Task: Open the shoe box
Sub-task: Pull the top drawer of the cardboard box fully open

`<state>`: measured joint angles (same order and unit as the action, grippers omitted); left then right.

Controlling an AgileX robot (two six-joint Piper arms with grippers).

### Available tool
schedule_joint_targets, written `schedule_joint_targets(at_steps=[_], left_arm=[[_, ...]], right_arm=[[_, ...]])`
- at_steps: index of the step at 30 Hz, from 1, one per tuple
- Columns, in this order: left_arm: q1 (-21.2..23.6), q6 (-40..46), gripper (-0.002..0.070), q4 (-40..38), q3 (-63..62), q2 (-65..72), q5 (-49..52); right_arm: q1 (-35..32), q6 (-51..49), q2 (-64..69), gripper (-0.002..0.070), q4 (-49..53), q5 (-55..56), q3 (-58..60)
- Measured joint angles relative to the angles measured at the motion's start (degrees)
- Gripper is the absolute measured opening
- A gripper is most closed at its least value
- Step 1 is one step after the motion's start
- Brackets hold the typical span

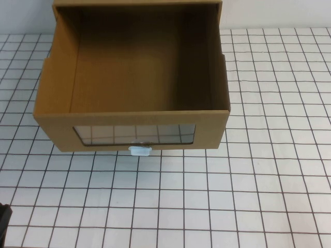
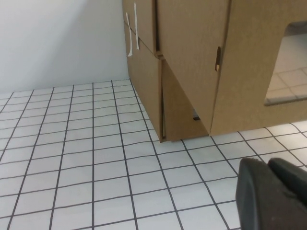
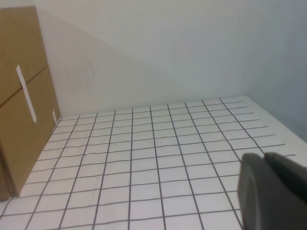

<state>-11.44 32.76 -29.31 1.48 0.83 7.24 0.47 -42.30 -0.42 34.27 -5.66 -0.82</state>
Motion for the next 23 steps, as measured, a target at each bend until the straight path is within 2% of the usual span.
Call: schedule_joint_targets(at_steps=[12,14,16,20,23], left_arm=[[0.0,0.0,-0.0002,0.0,0.0,0.0,0.1],[0.0,0.0,-0.0002,0.0,0.0,0.0,0.1],[0.0,0.0,-0.0002,0.0,0.0,0.0,0.1],[0.0,0.0,-0.0002,0.0,0.0,0.0,0.1],[0.0,0.0,-0.0002,0.0,0.0,0.0,0.1]], right_arm=[[0.2,-0.1,0.0,-0.0013,-0.3,0.4,0.1],[0.2,1.4,0.0,-0.0013,-3.5,0.4,0.1],[0.2,9.3,0.0,-0.0013,-12.1,-0.3,0.1],[0.2,38.3,0.0,-0.0013,-36.1,-1.6,1.0],[0.2,45.1,0.0,-0.0013,-42.3,-3.1,2.0]])
